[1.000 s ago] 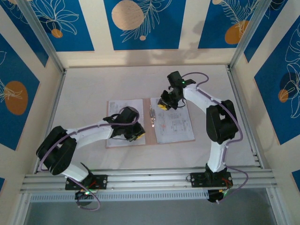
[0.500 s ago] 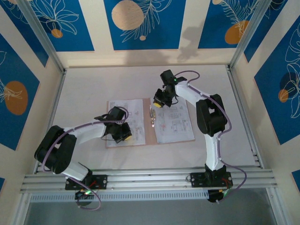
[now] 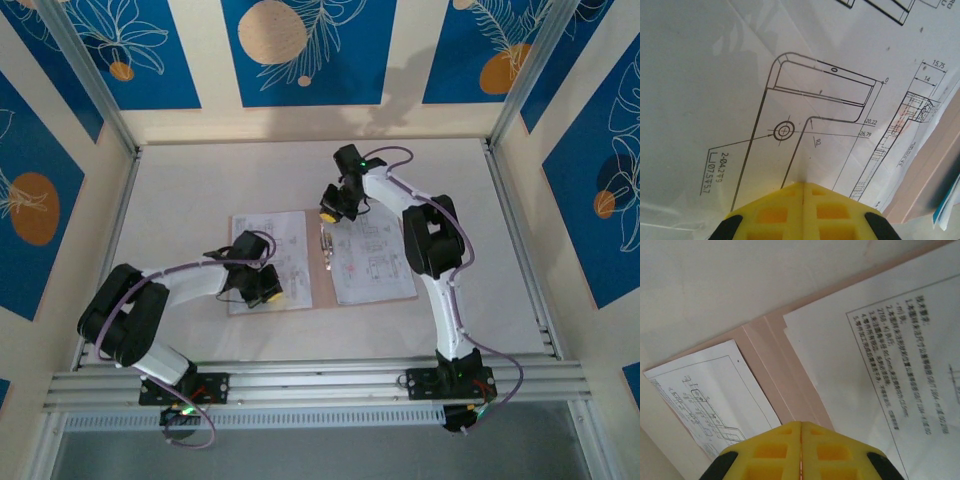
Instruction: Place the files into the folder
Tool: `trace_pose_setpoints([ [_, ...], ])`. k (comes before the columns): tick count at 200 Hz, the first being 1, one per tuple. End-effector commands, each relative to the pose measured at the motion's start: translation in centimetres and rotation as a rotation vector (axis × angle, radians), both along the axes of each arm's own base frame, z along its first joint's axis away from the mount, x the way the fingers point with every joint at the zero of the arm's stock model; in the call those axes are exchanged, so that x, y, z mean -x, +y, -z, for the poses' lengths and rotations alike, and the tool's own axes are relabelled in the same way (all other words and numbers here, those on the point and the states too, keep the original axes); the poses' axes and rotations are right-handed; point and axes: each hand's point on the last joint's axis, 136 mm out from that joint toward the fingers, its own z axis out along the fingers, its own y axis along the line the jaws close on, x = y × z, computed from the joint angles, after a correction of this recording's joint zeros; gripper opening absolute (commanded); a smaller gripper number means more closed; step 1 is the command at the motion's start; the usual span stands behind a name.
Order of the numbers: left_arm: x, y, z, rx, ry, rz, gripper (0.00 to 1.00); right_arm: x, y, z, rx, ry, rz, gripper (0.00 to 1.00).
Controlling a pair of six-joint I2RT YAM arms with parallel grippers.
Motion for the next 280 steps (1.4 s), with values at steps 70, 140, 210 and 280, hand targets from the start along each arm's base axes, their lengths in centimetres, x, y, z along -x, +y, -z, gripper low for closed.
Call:
trace_pose_setpoints([
  [70,1.4,1.4,1.6,-0.045,0.051,-0.026,0.01,2.3,1.3,-0.3,-0.080,0.075,-0.083,0.09],
  [140,1.3,1.1,1.7,-0.035,0.053,-0.048,0.01,3.4,1.5,-1.2,-0.124,0.077,-0.100,0.07],
  [210,1.3,1.3,1.8,-0.048,0.057,-0.078,0.00,5.7,1.0,-4.3,-0.163,0.039,-0.110,0.07],
  [280,1.1,1.0,2.0,-0.030,0.059,-0.114,0.00,10.9,-0.2,-5.4,-0.194,0.053,-0.118,0.07],
])
